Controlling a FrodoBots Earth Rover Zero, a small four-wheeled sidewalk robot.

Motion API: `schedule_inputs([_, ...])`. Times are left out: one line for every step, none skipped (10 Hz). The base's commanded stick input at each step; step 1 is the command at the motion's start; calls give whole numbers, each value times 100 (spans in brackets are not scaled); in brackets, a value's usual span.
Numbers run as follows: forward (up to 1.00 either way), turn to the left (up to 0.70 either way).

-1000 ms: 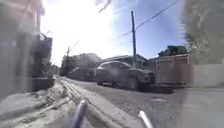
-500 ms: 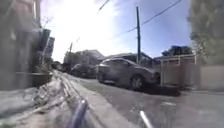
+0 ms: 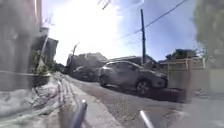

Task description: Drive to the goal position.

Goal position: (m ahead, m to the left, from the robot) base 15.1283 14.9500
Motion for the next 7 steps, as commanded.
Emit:
schedule_inputs([87,0])
schedule_inputs([87,0])
schedule_inputs([87,0])
schedule_inputs([87,0])
schedule_inputs([87,0])
schedule_inputs([87,0])
schedule_inputs([87,0])
